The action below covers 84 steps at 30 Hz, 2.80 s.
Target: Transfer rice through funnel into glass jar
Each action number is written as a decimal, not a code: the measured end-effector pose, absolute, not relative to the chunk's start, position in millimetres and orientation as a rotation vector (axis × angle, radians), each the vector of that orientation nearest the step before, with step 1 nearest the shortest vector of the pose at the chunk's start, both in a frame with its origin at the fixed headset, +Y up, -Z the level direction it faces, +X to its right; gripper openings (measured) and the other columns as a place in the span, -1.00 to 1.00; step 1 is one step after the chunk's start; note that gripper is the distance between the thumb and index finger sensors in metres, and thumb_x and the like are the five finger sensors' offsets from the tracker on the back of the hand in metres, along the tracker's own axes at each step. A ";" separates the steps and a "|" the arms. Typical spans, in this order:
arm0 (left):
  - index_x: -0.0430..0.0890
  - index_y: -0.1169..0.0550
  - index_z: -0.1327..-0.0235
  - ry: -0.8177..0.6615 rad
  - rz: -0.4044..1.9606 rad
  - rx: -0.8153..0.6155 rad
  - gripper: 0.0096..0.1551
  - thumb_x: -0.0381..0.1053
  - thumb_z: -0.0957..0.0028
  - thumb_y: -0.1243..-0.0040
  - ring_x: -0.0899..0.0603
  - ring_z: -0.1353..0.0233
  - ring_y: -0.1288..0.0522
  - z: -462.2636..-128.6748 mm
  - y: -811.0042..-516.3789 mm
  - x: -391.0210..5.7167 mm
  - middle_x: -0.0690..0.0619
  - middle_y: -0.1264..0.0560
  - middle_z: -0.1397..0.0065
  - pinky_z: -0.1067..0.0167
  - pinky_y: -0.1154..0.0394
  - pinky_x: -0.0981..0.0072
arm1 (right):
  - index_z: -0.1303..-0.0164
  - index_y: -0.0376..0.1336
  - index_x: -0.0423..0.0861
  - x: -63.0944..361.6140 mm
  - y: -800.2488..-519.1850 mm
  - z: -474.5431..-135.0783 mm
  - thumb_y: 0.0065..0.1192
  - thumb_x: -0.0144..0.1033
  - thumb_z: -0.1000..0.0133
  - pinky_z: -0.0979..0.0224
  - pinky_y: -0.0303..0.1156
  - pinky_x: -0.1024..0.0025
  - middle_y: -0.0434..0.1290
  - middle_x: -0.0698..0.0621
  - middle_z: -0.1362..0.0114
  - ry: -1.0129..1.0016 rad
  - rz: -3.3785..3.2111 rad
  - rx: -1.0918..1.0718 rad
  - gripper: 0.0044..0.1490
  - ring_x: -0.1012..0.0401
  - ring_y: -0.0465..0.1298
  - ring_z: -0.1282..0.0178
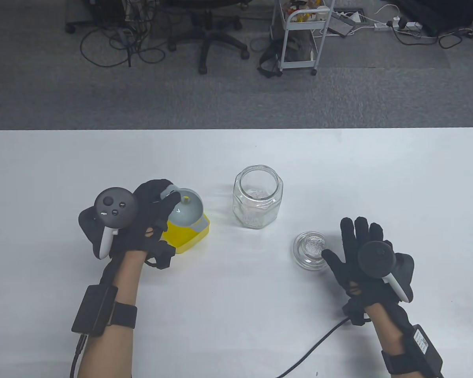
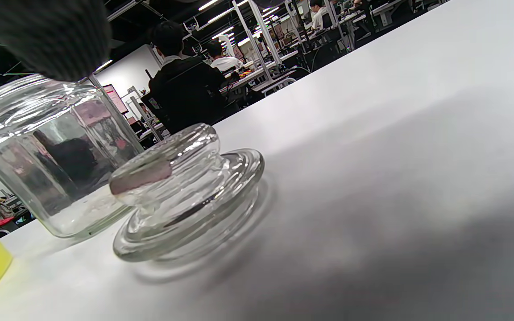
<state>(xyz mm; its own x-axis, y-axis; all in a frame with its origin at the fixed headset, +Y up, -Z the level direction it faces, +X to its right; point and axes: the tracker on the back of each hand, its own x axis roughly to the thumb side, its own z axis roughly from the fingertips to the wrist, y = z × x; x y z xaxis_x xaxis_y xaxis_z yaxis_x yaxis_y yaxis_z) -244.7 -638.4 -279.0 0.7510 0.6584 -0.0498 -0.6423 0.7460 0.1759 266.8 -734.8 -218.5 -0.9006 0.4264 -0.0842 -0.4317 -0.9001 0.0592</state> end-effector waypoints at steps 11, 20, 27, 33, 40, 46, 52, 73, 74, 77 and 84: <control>0.20 -0.67 -0.18 0.269 0.711 0.139 -0.48 0.25 0.03 -0.60 -0.25 -0.56 -0.55 -277.8 -705.3 -261.8 -0.01 -0.55 -0.55 -0.45 -0.30 -0.51 | -0.57 -0.30 0.27 266.5 -735.1 -218.4 0.12 0.48 0.02 -0.55 -0.28 -0.43 -0.26 -0.08 -0.81 0.108 2.703 -0.090 0.13 -0.20 -0.32 -0.73; 0.16 -0.65 -0.17 0.257 0.530 0.079 -0.46 0.32 0.02 -0.56 -0.29 -0.59 -0.51 -272.2 -720.2 -252.7 -0.05 -0.50 -0.60 -0.46 -0.29 -0.52 | -0.57 -0.30 0.27 265.5 -733.9 -218.1 0.12 0.48 0.02 -0.55 -0.28 -0.43 -0.26 -0.08 -0.81 0.104 2.704 -0.081 0.13 -0.20 -0.32 -0.73; 0.17 -0.67 -0.19 0.241 0.469 0.013 -0.45 0.38 -0.01 -0.49 -0.33 -0.62 -0.46 -268.1 -721.3 -249.9 -0.09 -0.44 -0.65 -0.46 -0.26 -0.54 | -0.57 -0.30 0.27 265.4 -734.3 -217.8 0.12 0.48 0.02 -0.55 -0.27 -0.42 -0.26 -0.08 -0.81 0.110 2.708 -0.081 0.13 -0.20 -0.32 -0.73; 0.18 -0.63 -0.32 0.209 0.331 0.028 -0.37 0.41 -0.03 -0.44 -0.36 -0.65 -0.41 -257.7 -712.3 -247.8 -0.12 -0.39 -0.70 -0.47 -0.24 -0.54 | -0.57 -0.30 0.27 265.3 -734.4 -217.7 0.11 0.48 0.02 -0.55 -0.27 -0.42 -0.26 -0.08 -0.81 0.110 2.709 -0.080 0.13 -0.20 -0.31 -0.73; 0.17 -0.21 -0.73 0.026 0.193 -0.001 0.01 0.53 -0.08 -0.25 -0.37 -0.79 -0.09 -224.4 -696.6 -210.1 -0.11 -0.08 -0.86 -0.49 -0.04 -0.57 | -0.57 -0.30 0.27 263.3 -733.9 -217.9 0.12 0.48 0.02 -0.55 -0.28 -0.43 -0.26 -0.08 -0.81 0.112 2.712 -0.062 0.13 -0.20 -0.32 -0.73; 0.18 -0.08 -0.76 -0.142 0.132 0.017 0.08 0.58 -0.08 -0.17 -0.38 -0.80 0.02 -185.8 -700.5 -171.9 -0.11 0.04 -0.88 -0.48 0.02 -0.58 | -0.57 -0.30 0.27 261.5 -735.0 -215.9 0.11 0.49 0.03 -0.54 -0.27 -0.42 -0.25 -0.08 -0.81 0.107 2.704 -0.058 0.13 -0.20 -0.31 -0.73; 0.19 -0.01 -0.73 -0.247 0.123 0.173 0.11 0.60 -0.04 -0.14 -0.35 -0.79 0.01 -168.6 -730.8 -163.6 -0.09 0.06 -0.86 -0.48 -0.02 -0.55 | -0.57 -0.30 0.28 261.1 -735.0 -215.4 0.11 0.49 0.03 -0.55 -0.28 -0.42 -0.25 -0.08 -0.81 0.085 2.692 -0.063 0.13 -0.20 -0.32 -0.73; 0.19 -0.03 -0.74 -0.300 0.205 0.046 0.07 0.58 -0.08 -0.12 -0.35 -0.80 0.01 -171.1 -739.2 -161.6 -0.09 0.04 -0.87 -0.49 0.00 -0.55 | -0.56 -0.37 0.30 216.5 -748.5 -238.8 0.09 0.66 0.11 -0.55 -0.19 -0.44 -0.26 -0.09 -0.81 0.247 2.786 -0.044 0.26 -0.23 -0.27 -0.73; 0.19 -0.04 -0.74 -0.302 0.205 0.039 0.06 0.58 -0.09 -0.12 -0.36 -0.80 0.01 -170.6 -740.0 -160.5 -0.09 0.04 -0.87 -0.49 0.00 -0.55 | -0.56 -0.37 0.30 210.5 -751.0 -243.0 0.09 0.66 0.11 -0.56 -0.17 -0.44 -0.26 -0.09 -0.80 0.272 2.815 -0.049 0.26 -0.23 -0.25 -0.74; 0.19 -0.06 -0.74 -0.299 0.198 0.026 0.04 0.57 -0.09 -0.12 -0.38 -0.80 -0.01 -169.4 -741.0 -159.3 -0.07 0.03 -0.87 -0.49 -0.01 -0.56 | -0.55 -0.37 0.32 197.8 -754.5 -251.7 0.10 0.65 0.12 -0.57 -0.16 -0.42 -0.25 -0.08 -0.81 0.307 2.889 -0.050 0.25 -0.22 -0.24 -0.74; 0.20 -0.05 -0.75 -0.287 0.207 0.025 0.05 0.57 -0.10 -0.12 -0.38 -0.80 0.01 -171.7 -738.5 -164.4 -0.09 0.05 -0.87 -0.49 0.01 -0.56 | -0.55 -0.39 0.30 189.8 -761.5 -259.4 0.04 0.65 0.10 -0.58 -0.10 -0.39 -0.21 -0.08 -0.80 0.330 2.929 -0.056 0.23 -0.19 -0.13 -0.75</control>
<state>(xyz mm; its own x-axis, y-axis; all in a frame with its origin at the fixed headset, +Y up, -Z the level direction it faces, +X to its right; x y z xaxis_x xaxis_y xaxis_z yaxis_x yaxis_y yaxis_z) -164.4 -738.5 -171.7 0.9380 0.1996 0.2835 -0.2067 0.9784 -0.0051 189.8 -761.5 -259.4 -0.9805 0.1872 -0.0592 -0.1956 -0.9565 0.2164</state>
